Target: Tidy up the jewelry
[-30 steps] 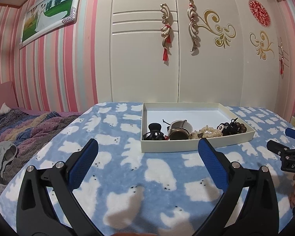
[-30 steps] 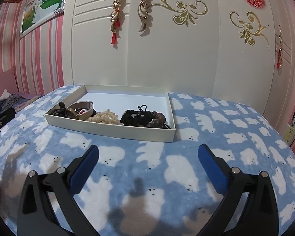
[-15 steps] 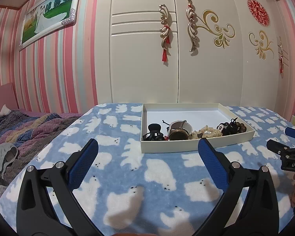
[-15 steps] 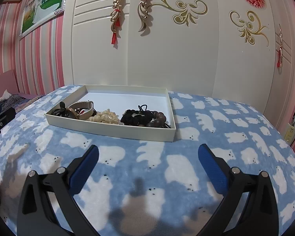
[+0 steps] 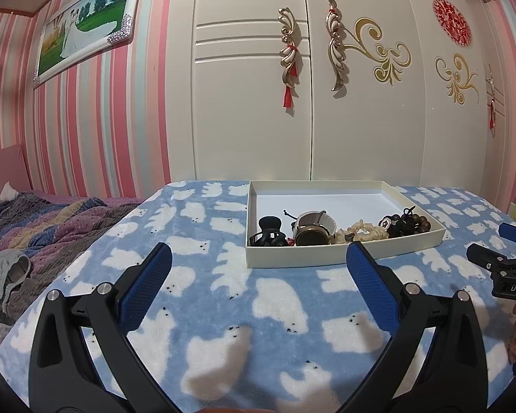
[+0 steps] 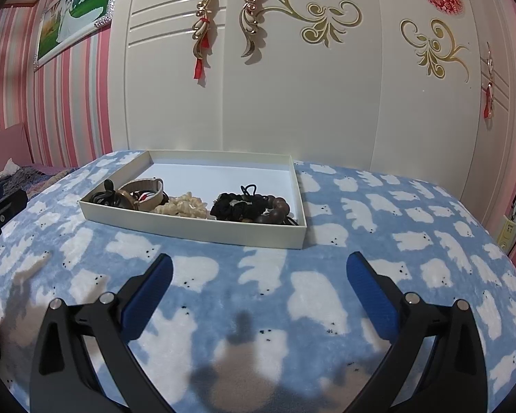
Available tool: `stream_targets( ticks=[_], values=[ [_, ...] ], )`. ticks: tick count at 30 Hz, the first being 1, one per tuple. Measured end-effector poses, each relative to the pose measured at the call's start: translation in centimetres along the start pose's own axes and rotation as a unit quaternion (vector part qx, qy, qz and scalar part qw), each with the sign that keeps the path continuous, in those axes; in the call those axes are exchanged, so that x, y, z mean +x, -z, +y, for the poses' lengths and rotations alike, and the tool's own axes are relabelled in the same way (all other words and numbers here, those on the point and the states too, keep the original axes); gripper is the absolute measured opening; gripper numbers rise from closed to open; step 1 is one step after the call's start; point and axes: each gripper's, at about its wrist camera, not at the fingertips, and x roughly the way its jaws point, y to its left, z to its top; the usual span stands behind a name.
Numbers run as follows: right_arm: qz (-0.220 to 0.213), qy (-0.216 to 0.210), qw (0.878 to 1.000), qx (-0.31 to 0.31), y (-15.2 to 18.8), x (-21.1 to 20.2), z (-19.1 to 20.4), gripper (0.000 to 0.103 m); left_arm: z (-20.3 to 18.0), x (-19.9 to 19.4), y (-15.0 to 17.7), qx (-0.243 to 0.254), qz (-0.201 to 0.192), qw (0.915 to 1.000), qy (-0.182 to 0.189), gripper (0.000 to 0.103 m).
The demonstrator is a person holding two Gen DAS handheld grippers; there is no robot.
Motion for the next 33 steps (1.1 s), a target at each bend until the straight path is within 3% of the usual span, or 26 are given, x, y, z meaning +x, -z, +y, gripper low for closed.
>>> stream_targets(
  ticks=[33],
  values=[
    [-0.002, 0.0, 1.0, 0.005, 0.03, -0.13, -0.11, 0.101, -0.16, -0.07, -0.09, 0.003, 0.0, 1.0, -0.001, 0.1]
  ],
)
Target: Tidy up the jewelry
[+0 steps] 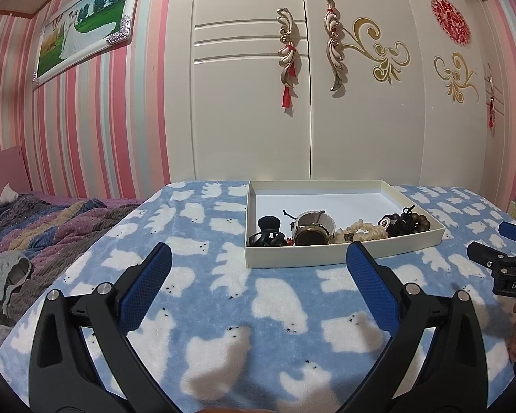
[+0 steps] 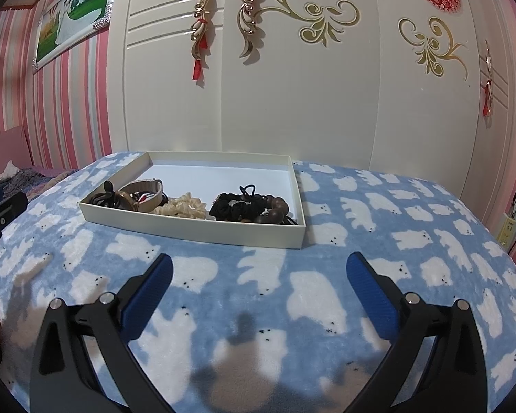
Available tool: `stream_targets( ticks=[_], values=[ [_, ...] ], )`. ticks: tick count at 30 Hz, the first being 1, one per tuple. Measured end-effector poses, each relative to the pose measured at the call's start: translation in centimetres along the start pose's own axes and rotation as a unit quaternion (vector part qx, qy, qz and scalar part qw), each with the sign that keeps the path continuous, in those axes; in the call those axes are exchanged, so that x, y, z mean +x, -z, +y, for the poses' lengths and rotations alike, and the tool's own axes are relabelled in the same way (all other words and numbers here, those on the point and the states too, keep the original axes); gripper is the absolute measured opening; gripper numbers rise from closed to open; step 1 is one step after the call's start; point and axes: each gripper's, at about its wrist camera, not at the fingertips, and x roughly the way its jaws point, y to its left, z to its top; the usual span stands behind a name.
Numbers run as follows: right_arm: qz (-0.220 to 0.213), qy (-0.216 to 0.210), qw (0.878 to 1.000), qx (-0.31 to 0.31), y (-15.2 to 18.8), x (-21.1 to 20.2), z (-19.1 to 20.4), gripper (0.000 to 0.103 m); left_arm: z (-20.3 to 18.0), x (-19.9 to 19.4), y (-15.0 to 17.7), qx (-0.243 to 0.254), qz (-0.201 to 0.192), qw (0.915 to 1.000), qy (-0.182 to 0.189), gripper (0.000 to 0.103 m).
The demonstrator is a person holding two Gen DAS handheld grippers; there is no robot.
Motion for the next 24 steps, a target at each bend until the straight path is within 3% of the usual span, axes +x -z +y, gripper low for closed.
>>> stream_targets(
  ticks=[24],
  values=[
    [0.001, 0.0, 1.0, 0.0, 0.01, -0.02, 0.03, 0.101, -0.04, 0.07, 0.09, 0.003, 0.0, 1.0, 0.0, 0.1]
  ],
)
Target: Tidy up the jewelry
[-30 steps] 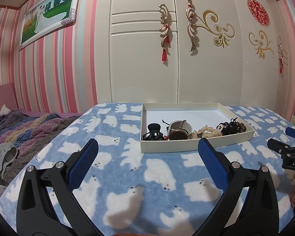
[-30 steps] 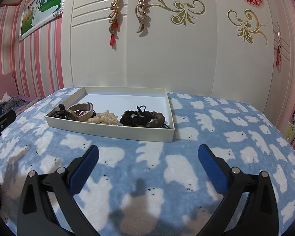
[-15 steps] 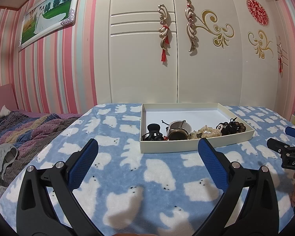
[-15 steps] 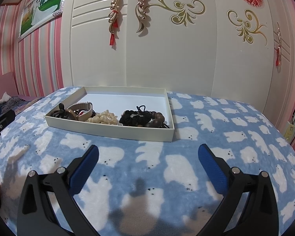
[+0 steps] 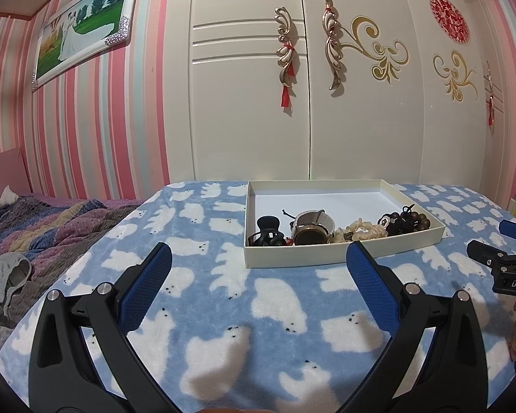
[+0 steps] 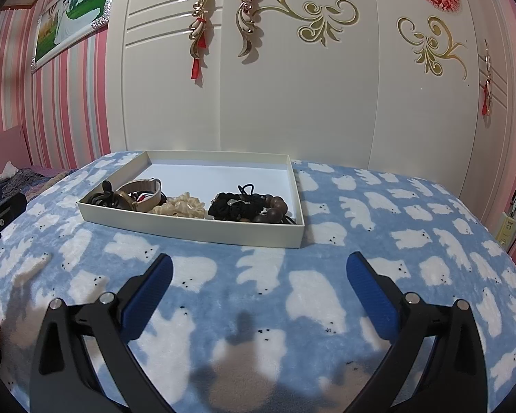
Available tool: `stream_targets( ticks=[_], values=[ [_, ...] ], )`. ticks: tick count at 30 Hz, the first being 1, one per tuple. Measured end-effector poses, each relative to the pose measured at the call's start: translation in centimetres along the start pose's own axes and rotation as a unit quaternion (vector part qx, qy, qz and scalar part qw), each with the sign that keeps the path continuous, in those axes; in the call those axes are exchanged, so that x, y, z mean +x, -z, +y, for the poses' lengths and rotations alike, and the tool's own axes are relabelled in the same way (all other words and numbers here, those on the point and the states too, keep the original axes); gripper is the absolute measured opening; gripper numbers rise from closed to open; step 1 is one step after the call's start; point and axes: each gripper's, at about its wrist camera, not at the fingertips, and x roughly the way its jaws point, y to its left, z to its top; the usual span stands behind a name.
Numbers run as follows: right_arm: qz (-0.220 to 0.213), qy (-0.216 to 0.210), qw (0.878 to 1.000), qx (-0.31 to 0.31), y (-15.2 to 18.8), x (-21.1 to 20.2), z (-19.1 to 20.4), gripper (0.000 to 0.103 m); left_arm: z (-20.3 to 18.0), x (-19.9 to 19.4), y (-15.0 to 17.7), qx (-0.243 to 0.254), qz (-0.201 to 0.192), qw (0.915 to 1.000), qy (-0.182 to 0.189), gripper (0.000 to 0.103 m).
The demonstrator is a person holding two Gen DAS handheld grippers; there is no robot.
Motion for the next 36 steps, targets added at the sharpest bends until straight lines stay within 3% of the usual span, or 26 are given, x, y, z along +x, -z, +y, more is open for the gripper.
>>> stream_targets(
  ticks=[36],
  values=[
    [-0.001, 0.001, 1.0, 0.006, -0.01, 0.01, -0.28, 0.101, 0.08, 0.34, 0.08, 0.003, 0.0, 1.0, 0.002, 0.1]
  ],
)
